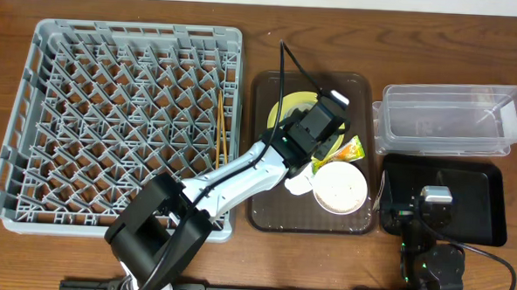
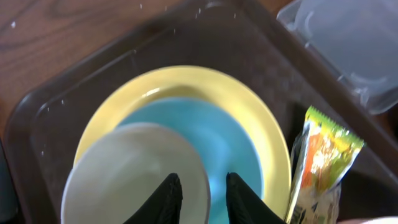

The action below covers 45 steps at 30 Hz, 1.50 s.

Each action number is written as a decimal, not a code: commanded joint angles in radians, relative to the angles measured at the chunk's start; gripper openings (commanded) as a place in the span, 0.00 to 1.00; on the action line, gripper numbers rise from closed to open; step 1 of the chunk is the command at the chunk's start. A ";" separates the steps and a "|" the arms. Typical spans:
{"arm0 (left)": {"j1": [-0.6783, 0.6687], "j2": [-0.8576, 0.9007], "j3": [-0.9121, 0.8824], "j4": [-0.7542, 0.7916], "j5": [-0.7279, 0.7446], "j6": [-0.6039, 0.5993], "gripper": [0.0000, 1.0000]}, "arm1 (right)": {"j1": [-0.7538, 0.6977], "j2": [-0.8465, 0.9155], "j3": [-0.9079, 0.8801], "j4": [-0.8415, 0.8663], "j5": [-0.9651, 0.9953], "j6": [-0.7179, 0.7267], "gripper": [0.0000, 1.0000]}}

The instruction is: Sort waste into correct bins and load items into the dishwasher rack

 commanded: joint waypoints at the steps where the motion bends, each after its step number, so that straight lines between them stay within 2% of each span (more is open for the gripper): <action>1: 0.001 0.008 -0.004 -0.020 -0.004 0.001 0.23 | -0.007 0.000 -0.002 -0.004 0.000 -0.004 0.99; 4: 0.001 0.008 -0.004 -0.031 -0.004 0.001 0.20 | -0.007 0.000 -0.002 -0.004 0.000 -0.004 0.99; 19: 0.002 0.008 -0.004 -0.039 0.063 -0.010 0.19 | -0.007 0.000 -0.002 -0.004 0.000 -0.004 0.99; 21: 0.002 0.008 -0.004 -0.042 0.063 -0.010 0.15 | -0.007 0.000 -0.002 -0.004 0.000 -0.004 0.99; 45: 0.002 0.048 -0.004 -0.054 0.063 -0.010 0.14 | -0.007 0.000 -0.002 -0.004 0.000 -0.004 0.99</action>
